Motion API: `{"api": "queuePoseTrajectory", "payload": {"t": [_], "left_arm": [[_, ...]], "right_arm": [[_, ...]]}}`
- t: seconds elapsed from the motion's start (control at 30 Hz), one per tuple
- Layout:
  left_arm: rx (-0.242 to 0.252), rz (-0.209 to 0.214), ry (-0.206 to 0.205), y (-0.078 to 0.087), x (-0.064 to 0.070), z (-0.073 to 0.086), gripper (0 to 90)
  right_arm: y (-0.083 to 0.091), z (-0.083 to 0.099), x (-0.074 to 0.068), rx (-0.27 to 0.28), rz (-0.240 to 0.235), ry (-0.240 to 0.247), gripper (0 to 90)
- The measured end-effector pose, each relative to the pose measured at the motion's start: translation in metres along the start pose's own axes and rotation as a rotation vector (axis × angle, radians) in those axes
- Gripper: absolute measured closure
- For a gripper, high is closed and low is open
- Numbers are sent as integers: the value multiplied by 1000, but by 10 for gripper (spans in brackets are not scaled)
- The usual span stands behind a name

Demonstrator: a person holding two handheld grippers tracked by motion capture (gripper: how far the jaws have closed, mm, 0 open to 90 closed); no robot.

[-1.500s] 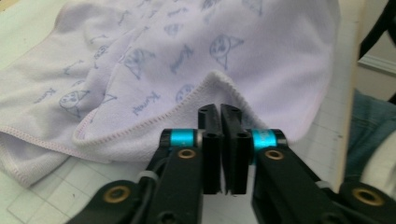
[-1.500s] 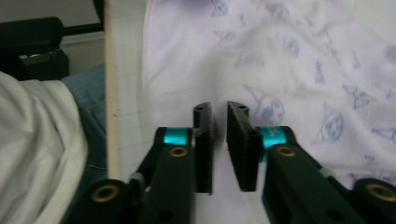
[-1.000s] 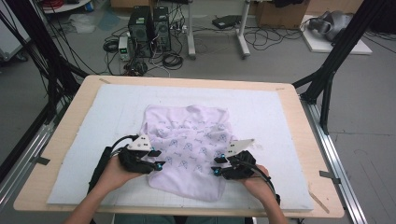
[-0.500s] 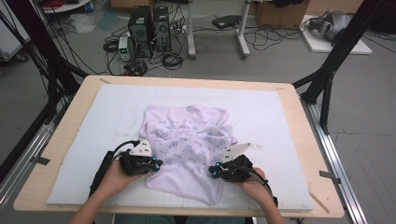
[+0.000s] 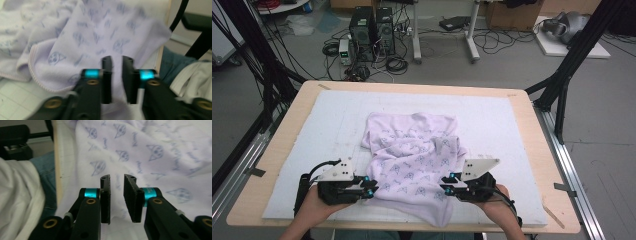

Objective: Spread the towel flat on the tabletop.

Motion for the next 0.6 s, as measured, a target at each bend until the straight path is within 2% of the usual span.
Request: {"api": "queuePoseTrajectory", "payload": {"t": [0.03, 0.1, 0.23, 0.3, 0.33, 0.4, 0.43, 0.5, 0.53, 0.6], "left_arm": [[5, -13, 8, -3, -4, -2, 688], [-14, -48, 13, -12, -14, -2, 657], [-86, -133, -7, -36, -30, 6, 598], [-106, -141, 3, -45, -36, 10, 580], [-126, -150, -4, -50, -38, 12, 573], [-164, -143, 1, -59, -41, 19, 572], [-180, -133, 1, -62, -41, 23, 585], [-224, -109, -4, -68, -40, 32, 659], [-199, -119, -10, -67, -38, 33, 699], [-210, -113, -26, -65, -36, 33, 843]], "right_arm": [[1, -1, 3, 4, 8, -3, 710], [1, 0, 12, -3, 30, -22, 676], [-14, 15, 30, -30, 37, -63, 619], [-25, 24, 38, -59, 32, -85, 605], [-31, 29, 41, -84, 24, -96, 601], [-40, 35, 44, -111, 9, -113, 599], [-43, 37, 45, -124, 7, -116, 599], [-46, 40, 45, -106, 0, -131, 608], [-46, 40, 46, -95, 4, -139, 629], [-45, 41, 45, -87, 9, -142, 717]]}}
Point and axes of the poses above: each handheld gripper's, and its own axes: y roughly backward along the jaws, z roughly out of its underside, x roughly to its right, the point moved 4 cm from there along -y, roughly forward along the jaws, and after that the axes turned 12 degrees about -z, right-handed, at the moved point
